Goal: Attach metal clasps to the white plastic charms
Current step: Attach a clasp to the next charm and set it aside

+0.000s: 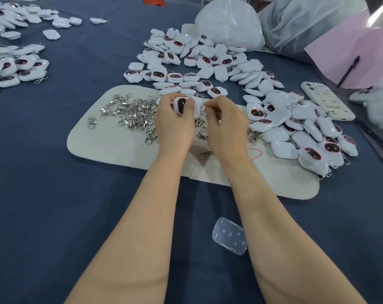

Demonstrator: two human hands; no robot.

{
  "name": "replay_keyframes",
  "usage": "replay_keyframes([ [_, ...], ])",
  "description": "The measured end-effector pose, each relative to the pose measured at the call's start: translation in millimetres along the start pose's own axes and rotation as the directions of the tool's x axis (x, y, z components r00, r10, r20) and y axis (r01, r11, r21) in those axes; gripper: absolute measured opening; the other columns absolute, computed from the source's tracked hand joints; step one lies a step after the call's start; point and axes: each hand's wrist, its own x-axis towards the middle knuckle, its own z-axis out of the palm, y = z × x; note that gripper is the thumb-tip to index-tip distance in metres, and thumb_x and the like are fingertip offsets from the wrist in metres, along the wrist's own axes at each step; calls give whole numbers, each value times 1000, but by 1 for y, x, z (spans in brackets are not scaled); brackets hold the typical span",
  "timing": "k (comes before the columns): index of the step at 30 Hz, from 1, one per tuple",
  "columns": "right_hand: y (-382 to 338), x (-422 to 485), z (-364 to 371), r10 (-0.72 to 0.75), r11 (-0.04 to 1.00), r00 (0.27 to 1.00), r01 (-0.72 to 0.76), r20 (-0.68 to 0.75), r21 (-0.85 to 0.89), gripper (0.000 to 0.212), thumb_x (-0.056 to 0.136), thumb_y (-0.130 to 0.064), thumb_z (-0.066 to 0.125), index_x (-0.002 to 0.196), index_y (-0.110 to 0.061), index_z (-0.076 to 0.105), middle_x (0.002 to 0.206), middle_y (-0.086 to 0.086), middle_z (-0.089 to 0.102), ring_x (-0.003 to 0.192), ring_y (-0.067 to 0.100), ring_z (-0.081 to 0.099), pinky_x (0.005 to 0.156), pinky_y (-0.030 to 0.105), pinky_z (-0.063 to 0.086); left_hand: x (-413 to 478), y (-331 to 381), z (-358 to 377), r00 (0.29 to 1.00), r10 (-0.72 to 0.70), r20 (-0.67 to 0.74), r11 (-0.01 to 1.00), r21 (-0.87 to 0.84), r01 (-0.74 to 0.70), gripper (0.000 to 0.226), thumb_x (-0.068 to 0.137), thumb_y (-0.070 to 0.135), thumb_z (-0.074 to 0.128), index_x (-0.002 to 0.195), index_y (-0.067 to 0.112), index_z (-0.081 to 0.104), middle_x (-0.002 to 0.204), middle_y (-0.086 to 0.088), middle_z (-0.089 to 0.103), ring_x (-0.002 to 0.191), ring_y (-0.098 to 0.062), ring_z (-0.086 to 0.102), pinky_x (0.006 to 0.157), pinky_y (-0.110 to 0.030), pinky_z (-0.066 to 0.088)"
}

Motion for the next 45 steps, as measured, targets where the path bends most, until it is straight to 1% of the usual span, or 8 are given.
replay_keyframes([
  [3,1,0,0,-15,998,998,19,55,-55,13,88,0,52,90,-2,66,85,8,65,78,17,54,69,18,37,-3,0,-1,991,134,-2,983,129,-133,8,91,18,58,94,20,52,75,15,51,60,10,49,60,-5,37],
  [9,0,-1,2,-13,999,997,16,75,-45,13,88,0,53,90,-3,65,86,6,65,79,14,53,71,18,36,-5,0,-2,976,218,7,960,181,-215,7,91,18,57,98,19,53,73,16,50,63,10,50,60,-6,37],
  [13,-1,1,3,156,972,984,-169,90,163,16,91,-6,53,104,-11,61,90,-10,60,78,-2,53,75,7,41,-1,1,1,996,-89,25,990,-110,91,13,93,20,57,103,12,52,76,2,56,50,-7,54,52,-22,48],
  [16,0,4,4,251,922,957,-282,144,264,11,90,-8,56,95,-18,57,84,-14,57,78,3,54,77,20,46,1,2,2,951,-294,93,892,-330,308,17,93,19,59,104,7,53,70,-1,53,40,-2,50,44,-15,45],
  [19,0,5,4,256,915,959,-280,120,292,8,90,-9,58,91,-17,59,81,-11,59,82,11,58,81,30,50,2,4,1,918,-358,168,813,-427,396,14,93,17,59,97,4,55,58,1,52,38,-2,50,43,-14,45],
  [29,1,3,6,197,968,973,-212,120,134,21,94,-19,55,112,-15,65,101,-6,66,90,3,57,79,11,42,3,5,-4,824,-483,297,567,-610,553,13,93,9,58,81,4,58,66,-4,55,36,-2,49,38,-11,43],
  [37,-6,4,2,191,940,982,-183,0,289,10,91,-8,57,90,-17,61,79,-16,60,74,-5,56,73,9,45,0,7,1,852,-427,303,667,-530,523,9,94,12,57,87,6,58,69,-3,54,41,-3,51,43,-13,46],
  [45,-3,2,-2,18,1000,1000,-18,16,26,11,92,-4,52,92,-3,63,81,-2,59,79,16,54,70,16,39,-1,7,2,978,-203,54,930,-302,209,5,93,16,58,94,16,54,82,-2,55,49,-6,53,49,-19,45],
])
